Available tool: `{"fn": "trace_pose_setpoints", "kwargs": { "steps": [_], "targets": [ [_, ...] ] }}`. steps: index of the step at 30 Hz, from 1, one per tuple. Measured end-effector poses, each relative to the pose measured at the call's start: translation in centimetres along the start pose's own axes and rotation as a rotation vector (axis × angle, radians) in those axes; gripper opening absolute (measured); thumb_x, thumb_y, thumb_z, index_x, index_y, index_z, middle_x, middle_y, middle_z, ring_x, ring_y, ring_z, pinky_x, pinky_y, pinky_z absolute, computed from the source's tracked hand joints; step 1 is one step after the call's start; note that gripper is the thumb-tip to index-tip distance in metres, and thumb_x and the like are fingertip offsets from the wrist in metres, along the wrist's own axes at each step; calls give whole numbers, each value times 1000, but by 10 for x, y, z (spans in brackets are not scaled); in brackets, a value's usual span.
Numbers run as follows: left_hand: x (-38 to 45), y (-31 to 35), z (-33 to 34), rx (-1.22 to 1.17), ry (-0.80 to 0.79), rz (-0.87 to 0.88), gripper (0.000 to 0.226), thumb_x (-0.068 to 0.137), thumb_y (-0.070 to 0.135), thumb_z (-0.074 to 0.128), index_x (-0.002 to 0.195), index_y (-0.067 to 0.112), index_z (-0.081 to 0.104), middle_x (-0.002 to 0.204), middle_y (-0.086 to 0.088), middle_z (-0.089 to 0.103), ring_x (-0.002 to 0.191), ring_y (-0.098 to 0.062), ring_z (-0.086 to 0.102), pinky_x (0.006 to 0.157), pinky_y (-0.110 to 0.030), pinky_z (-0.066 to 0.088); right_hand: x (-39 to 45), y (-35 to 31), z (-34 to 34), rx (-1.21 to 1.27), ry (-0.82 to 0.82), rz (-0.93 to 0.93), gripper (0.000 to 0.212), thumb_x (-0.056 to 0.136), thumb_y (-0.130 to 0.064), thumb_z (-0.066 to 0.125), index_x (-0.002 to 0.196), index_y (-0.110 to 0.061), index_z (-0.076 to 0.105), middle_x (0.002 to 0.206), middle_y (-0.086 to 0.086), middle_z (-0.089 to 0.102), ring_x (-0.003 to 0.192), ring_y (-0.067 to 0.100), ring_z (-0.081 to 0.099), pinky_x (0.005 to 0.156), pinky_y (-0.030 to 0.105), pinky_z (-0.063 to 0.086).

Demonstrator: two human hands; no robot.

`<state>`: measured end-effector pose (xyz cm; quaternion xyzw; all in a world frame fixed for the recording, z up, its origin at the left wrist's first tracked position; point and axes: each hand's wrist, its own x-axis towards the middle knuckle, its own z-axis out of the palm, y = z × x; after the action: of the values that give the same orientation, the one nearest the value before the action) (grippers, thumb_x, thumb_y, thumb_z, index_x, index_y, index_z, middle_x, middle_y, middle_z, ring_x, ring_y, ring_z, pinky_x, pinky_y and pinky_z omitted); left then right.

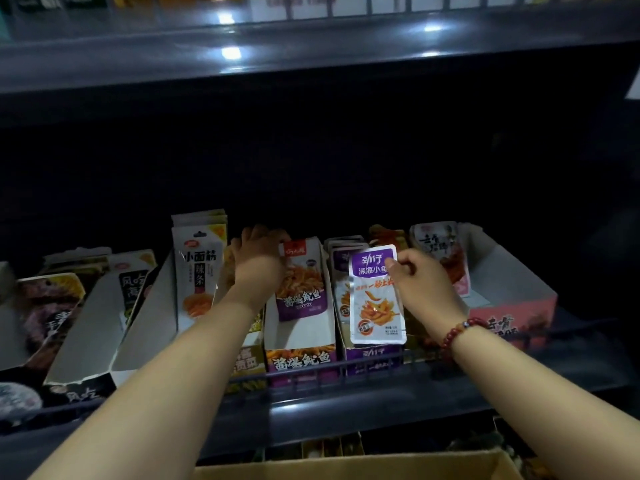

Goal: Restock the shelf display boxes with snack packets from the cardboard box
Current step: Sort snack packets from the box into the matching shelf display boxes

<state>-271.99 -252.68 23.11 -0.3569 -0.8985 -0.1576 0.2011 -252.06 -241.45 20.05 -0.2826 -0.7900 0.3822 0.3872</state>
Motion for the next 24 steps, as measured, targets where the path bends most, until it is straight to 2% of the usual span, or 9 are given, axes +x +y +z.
{"fn": "trace_pose_setpoints", "kwargs": {
  "steps": [5,8,11,15,17,18,20,22,24],
  "targets": [
    [-9,-1,1,-130,117,34,43,89,23,63,131,25,55,139,-8,44,131,-31,33,110,-42,26,14,5,0,4,110,-34,12,97,-24,53,95,-12,56,85,4,64,83,22,65,63,29,49],
    [-29,11,-2,-266,165,102,30,90,22,58,120,22,61,131,-6,50,128,-29,37,106,-39,23,26,1,2,-69,125,-88,11,96,-22,55,89,-14,52,77,2,62,78,23,64,62,33,49],
    [-57,24,-1,-290,22,145,31,97,37,48,125,27,58,127,0,57,127,-22,42,102,-35,20,37,-1,10,-226,52,-123,11,94,-23,57,89,-19,49,68,-8,53,74,17,59,61,29,44],
    [-82,32,-1,-313,-241,143,57,96,50,47,147,26,36,148,2,44,135,-18,38,108,-31,24,44,7,24,-396,-30,-159,12,90,-28,64,100,-23,59,72,-9,60,75,13,61,64,24,41],
    [-86,36,-4,-462,-340,92,56,98,44,49,147,21,36,138,-5,55,101,-14,60,88,-23,42,46,9,28,-480,-63,-170,26,85,-29,69,109,-23,62,82,-7,64,82,14,60,69,25,44],
    [-88,38,-5,-531,-369,71,54,99,41,49,147,20,36,130,-6,60,79,-8,57,74,-19,45,47,9,29,-510,-85,-172,32,82,-29,72,112,-23,62,89,-5,66,89,17,61,74,27,47],
    [-90,39,-3,-605,-397,60,51,100,37,48,147,20,38,121,-2,61,69,-6,50,66,-23,47,48,5,30,-571,-128,-184,40,79,-27,74,117,-24,60,101,-2,66,101,21,59,87,34,49],
    [-90,38,0,-655,-418,47,52,100,34,48,149,23,35,126,-2,62,65,-3,55,62,-22,49,50,1,30,-660,-161,-231,37,82,-24,70,117,-22,58,108,0,64,110,22,54,94,34,44],
    [-89,37,2,-688,-427,18,53,100,34,49,150,24,33,103,-2,69,46,5,49,48,-13,42,53,1,31,-701,-171,-262,32,85,-22,65,116,-21,58,114,4,61,114,22,51,91,31,41]
  ]
}}
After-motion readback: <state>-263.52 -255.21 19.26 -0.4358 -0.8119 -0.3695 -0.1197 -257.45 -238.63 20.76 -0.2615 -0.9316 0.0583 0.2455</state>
